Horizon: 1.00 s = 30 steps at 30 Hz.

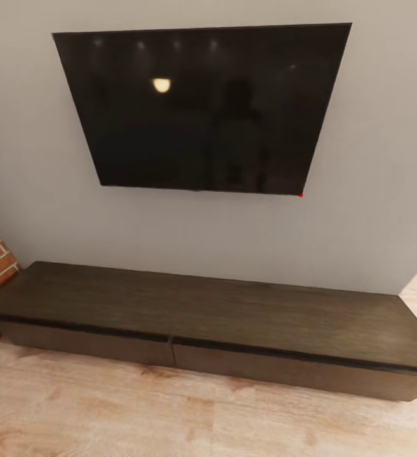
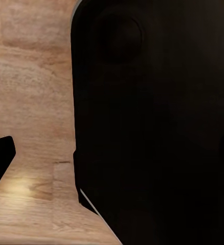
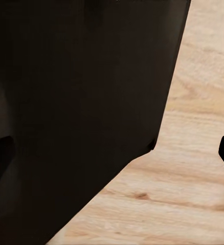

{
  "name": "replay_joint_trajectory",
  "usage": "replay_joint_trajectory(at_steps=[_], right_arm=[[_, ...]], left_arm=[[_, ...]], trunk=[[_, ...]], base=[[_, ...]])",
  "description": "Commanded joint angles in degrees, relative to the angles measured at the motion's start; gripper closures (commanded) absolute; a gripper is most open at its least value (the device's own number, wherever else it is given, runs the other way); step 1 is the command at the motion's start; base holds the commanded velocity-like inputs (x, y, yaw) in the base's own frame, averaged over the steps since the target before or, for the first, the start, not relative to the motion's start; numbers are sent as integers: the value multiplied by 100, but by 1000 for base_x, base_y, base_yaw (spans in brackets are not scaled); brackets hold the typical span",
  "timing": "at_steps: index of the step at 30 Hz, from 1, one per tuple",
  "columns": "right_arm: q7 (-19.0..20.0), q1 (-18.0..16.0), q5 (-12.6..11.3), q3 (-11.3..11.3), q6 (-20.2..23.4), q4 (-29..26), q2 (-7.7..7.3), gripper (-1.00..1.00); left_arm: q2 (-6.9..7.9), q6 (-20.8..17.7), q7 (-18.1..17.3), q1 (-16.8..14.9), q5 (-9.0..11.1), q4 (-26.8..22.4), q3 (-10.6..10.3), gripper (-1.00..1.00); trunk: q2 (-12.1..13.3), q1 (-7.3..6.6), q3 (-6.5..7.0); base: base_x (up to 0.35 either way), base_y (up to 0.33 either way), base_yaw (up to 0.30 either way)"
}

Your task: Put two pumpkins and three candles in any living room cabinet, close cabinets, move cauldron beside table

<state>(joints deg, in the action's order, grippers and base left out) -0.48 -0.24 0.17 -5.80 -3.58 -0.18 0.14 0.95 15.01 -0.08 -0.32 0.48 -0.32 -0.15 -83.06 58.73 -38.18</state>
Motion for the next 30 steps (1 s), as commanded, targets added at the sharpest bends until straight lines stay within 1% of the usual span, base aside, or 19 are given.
replay_joint_trajectory(at_steps=[1,4,7,18,20,26,30], right_arm=[[-5,-3,-12,-32,-14,6,5,-100],[-5,-3,-26,-23,-13,9,34,-100],[-5,-3,-31,-19,-16,9,96,-100],[-5,-3,-35,-10,-20,9,126,-100],[-5,-3,-32,-14,-17,9,126,-100],[-5,-3,10,-38,-8,9,133,-100],[-5,-3,-17,-27,-16,4,135,-100]], left_arm=[[1,22,-1,-3,5,6,-3,-100],[3,35,-1,-3,6,6,-3,-100],[8,65,-1,-3,8,6,0,-100],[10,85,-1,-3,5,6,-2,-100],[10,86,-1,-3,5,6,-2,-100],[10,88,-1,-3,5,6,-3,-100],[10,89,-1,-3,5,6,-3,-100]], trunk=[[-2,0,-4],[-2,0,-4],[-2,0,-4],[-2,0,-4],[-2,0,-4],[-2,0,-4],[-2,0,-4]], base=[[0,0,60],[0,0,31],[0,0,-117],[0,0,-256],[0,0,-147],[0,0,-38],[0,0,-6]])
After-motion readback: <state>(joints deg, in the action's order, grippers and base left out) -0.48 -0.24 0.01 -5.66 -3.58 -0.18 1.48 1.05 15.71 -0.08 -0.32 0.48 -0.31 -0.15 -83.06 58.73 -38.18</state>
